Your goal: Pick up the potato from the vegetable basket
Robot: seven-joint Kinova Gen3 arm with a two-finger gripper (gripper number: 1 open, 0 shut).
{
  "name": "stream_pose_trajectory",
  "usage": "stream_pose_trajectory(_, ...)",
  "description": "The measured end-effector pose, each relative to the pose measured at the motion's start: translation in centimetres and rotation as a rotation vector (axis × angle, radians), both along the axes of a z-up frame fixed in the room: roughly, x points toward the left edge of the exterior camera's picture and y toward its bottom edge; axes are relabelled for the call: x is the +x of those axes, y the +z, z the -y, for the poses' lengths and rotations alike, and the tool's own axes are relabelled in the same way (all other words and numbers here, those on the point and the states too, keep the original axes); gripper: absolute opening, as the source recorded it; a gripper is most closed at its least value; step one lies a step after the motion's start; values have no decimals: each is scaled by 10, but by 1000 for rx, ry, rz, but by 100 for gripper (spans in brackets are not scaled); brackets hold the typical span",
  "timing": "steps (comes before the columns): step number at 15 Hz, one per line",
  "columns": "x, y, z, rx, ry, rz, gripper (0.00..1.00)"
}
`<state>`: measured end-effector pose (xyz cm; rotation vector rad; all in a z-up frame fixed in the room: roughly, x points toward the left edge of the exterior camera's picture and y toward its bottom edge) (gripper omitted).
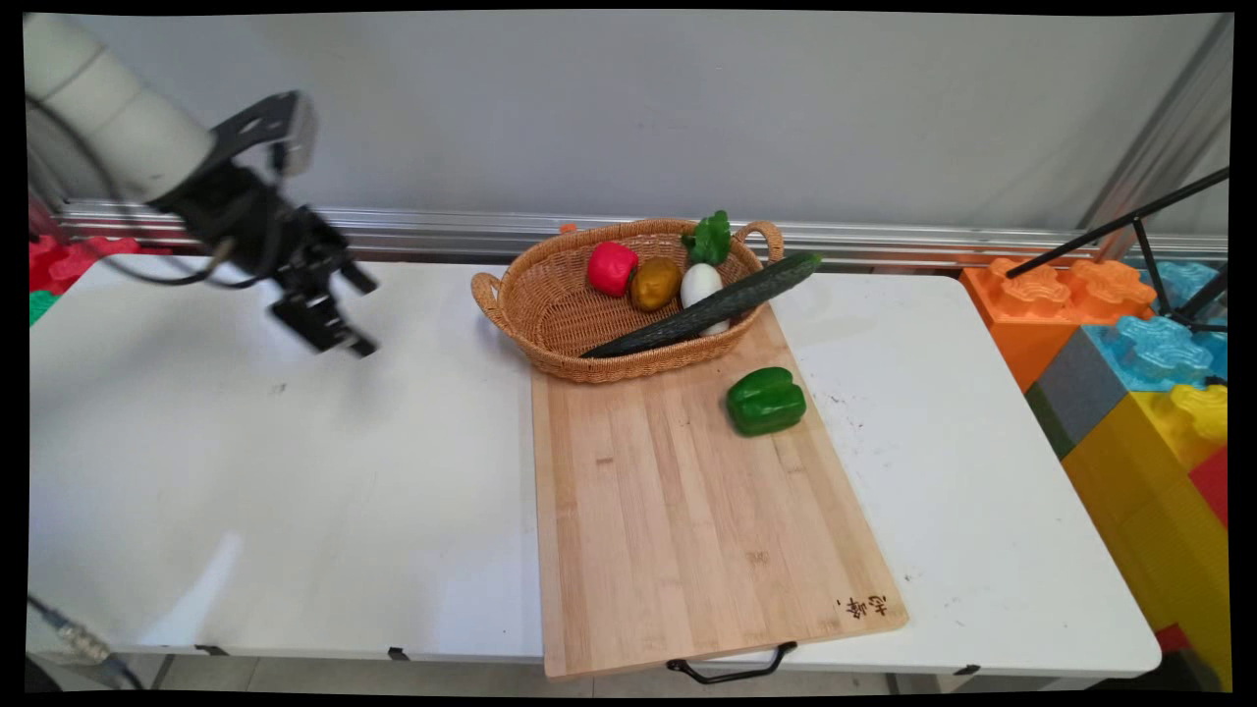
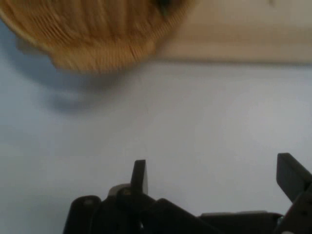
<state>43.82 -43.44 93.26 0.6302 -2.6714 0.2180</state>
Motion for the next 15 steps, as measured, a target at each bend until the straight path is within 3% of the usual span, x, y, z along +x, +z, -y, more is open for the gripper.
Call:
stream_pose_trajectory(7,-106,18,71,-210,102,-18,100)
stream_pose_trajectory(11,-138,-5,119,-247,172,-23,100)
stream_pose_trajectory(15,-157,-37,153,-230,199,-27,100)
